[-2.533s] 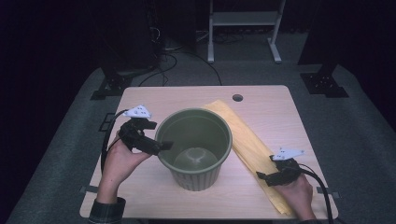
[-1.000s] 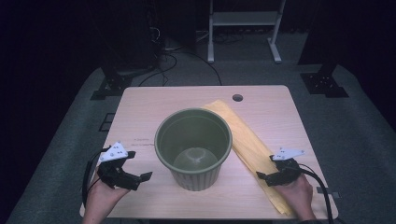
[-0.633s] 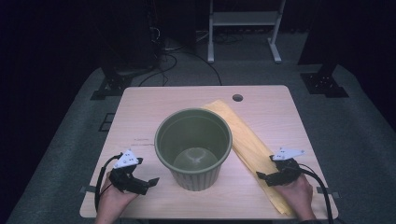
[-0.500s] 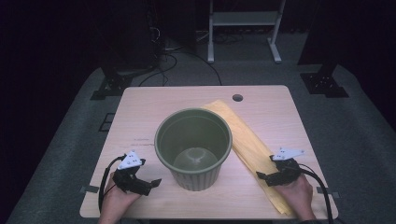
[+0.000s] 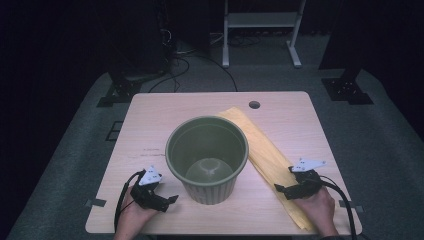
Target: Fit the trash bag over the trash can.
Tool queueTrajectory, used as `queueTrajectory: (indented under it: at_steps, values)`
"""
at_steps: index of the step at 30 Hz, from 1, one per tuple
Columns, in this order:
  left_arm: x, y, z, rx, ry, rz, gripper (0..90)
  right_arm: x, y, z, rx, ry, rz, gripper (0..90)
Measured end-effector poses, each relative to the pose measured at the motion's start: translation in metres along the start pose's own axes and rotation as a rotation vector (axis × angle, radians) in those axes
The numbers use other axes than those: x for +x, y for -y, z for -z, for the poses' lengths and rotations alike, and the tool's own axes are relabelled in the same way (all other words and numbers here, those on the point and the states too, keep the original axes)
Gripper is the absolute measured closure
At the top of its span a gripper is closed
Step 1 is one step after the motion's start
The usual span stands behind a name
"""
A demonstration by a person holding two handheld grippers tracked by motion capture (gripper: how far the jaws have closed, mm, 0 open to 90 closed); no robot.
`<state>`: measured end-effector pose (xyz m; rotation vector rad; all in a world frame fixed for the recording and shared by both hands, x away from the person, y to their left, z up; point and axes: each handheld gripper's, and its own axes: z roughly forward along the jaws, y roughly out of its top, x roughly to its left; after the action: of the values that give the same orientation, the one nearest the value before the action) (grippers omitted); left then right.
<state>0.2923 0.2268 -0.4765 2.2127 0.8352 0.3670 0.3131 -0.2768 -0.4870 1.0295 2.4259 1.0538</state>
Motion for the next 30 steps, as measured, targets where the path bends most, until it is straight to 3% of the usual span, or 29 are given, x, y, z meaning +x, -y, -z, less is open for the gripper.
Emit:
queueTrajectory:
  at_steps: [4, 10, 22, 30]
  values:
    - [0.002, 0.004, -0.005, 0.023, -0.001, 0.007, 0.0, 0.002, -0.001, -0.001, -0.001, -0.009, 0.007, 9.7]
    - [0.001, 0.005, -0.005, 0.013, -0.007, -0.001, 0.0, 0.011, -0.004, -0.005, -0.002, -0.032, 0.029, 9.7]
    - [0.001, 0.005, -0.006, 0.013, -0.007, 0.000, 0.0, 0.045, -0.017, -0.018, 0.002, -0.122, 0.111, 9.7]
    - [0.001, 0.005, -0.006, 0.013, -0.006, 0.001, 0.0, 0.049, -0.019, -0.018, 0.003, -0.132, 0.119, 9.7]
